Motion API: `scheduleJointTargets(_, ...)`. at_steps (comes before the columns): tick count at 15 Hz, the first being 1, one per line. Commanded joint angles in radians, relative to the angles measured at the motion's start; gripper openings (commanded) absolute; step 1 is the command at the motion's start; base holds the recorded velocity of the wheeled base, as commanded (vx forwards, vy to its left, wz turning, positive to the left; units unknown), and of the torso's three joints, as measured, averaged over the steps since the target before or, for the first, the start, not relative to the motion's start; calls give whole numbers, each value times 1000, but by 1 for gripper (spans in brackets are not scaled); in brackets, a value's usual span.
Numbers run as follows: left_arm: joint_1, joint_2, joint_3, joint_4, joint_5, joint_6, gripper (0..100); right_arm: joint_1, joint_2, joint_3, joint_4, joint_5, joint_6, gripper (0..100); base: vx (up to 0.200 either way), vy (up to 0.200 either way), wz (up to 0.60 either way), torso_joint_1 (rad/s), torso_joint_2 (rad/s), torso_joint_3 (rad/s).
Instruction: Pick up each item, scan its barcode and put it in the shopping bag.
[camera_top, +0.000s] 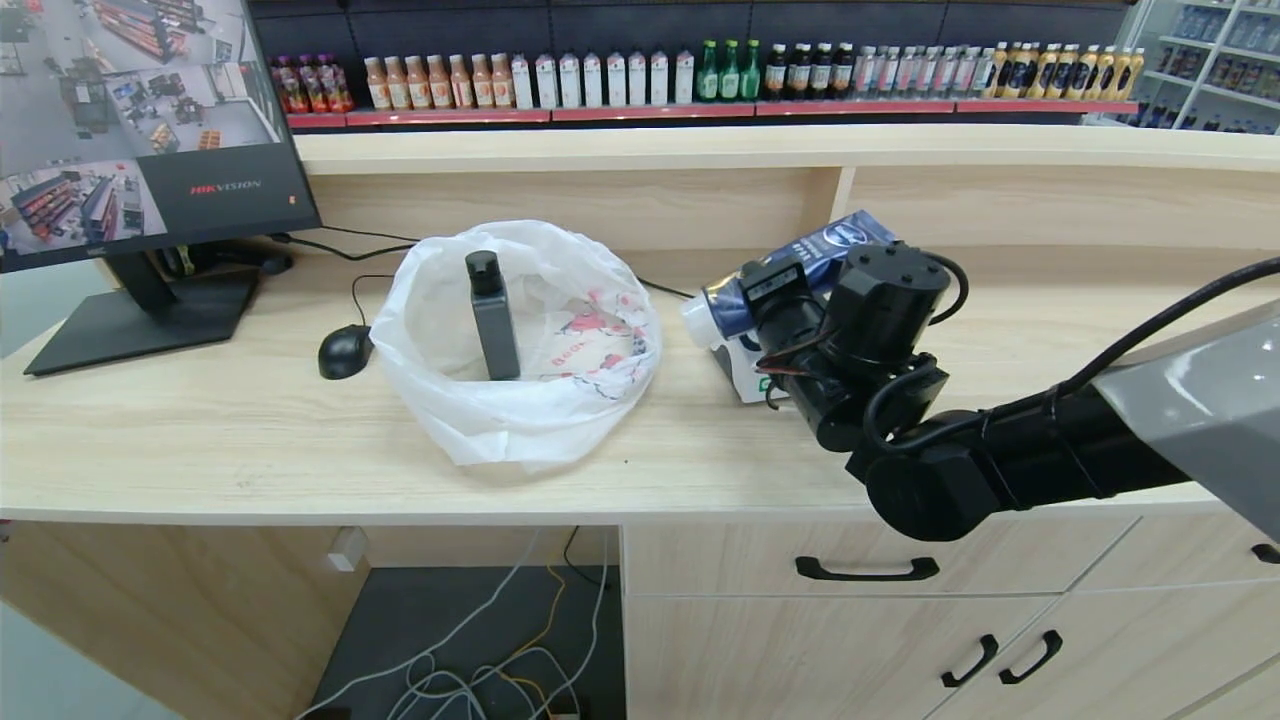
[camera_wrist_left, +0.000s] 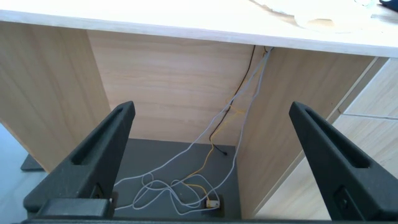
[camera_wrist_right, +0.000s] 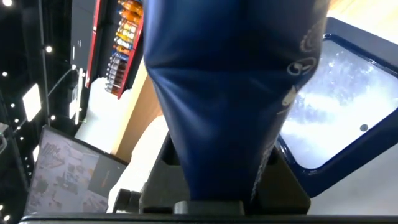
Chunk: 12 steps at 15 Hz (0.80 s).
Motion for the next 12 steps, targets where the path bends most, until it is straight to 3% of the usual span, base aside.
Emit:
scheduleJointTargets(1,0,0,0,0,0,0,100,0,-1,0,1,0,8,0,0,0,0,0,0,0)
scheduleJointTargets(12,0,0,0,0,0,-1,100,-14,13,-29,-1,2,15,0,0,0,0,0,0,0)
